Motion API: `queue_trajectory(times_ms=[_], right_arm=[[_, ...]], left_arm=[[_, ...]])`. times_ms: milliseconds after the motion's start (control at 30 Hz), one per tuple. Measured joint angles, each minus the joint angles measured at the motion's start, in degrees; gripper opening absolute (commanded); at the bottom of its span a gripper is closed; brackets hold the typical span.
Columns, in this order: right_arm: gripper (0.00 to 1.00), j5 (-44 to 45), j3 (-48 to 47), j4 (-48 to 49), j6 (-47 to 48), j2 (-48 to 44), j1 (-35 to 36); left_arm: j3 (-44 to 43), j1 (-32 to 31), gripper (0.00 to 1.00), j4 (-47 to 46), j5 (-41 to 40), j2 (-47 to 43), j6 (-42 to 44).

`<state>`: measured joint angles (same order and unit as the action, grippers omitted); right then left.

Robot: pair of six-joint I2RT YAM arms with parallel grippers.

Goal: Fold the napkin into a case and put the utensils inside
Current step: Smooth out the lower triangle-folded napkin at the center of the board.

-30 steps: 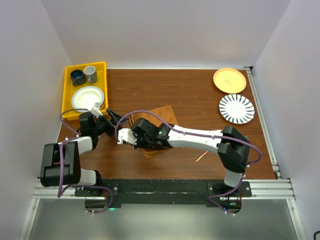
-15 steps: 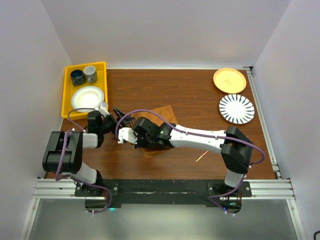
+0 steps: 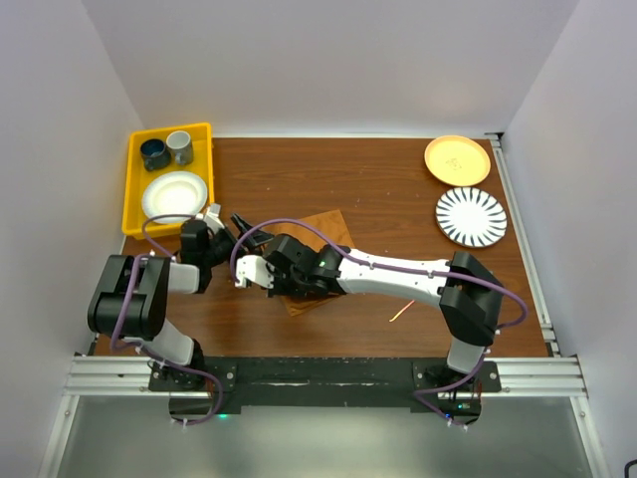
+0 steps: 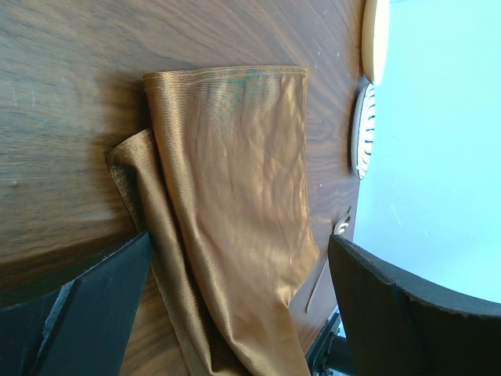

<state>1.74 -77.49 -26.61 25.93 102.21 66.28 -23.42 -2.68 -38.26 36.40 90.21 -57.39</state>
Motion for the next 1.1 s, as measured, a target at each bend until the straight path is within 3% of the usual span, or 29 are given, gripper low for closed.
queue_trajectory(times_ms=[1100], right_arm=[[0.0, -5.4, 4.7, 0.0, -1.6, -0.5, 0.0]], left_arm=[[-4.9, -0.8, 1.0, 5.0, -5.6, 2.5, 3.1]])
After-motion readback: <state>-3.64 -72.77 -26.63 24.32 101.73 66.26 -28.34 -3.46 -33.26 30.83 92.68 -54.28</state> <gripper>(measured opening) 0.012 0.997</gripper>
